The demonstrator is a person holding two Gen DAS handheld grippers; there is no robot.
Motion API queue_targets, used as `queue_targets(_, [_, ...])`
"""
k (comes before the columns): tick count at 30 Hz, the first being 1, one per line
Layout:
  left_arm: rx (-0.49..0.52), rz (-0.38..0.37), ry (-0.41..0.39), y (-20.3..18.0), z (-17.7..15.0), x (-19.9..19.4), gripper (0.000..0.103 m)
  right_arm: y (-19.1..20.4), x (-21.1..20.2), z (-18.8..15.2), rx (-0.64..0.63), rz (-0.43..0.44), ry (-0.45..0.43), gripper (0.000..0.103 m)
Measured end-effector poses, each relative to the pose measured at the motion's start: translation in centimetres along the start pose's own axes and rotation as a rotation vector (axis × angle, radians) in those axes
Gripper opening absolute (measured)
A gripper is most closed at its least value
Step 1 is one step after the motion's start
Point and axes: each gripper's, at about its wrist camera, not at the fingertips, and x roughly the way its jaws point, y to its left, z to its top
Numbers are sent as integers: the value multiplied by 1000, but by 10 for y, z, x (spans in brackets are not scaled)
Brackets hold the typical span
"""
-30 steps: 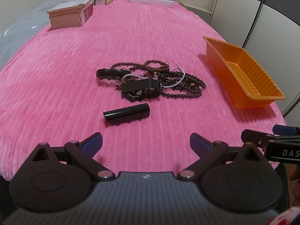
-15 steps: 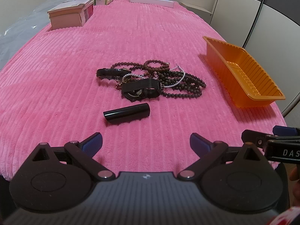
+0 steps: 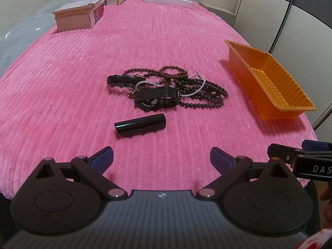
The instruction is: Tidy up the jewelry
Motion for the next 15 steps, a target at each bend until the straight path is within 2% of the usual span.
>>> queue_targets(15, [0,0,0,0,0,0,99,-2,0,0,2,2,1,103])
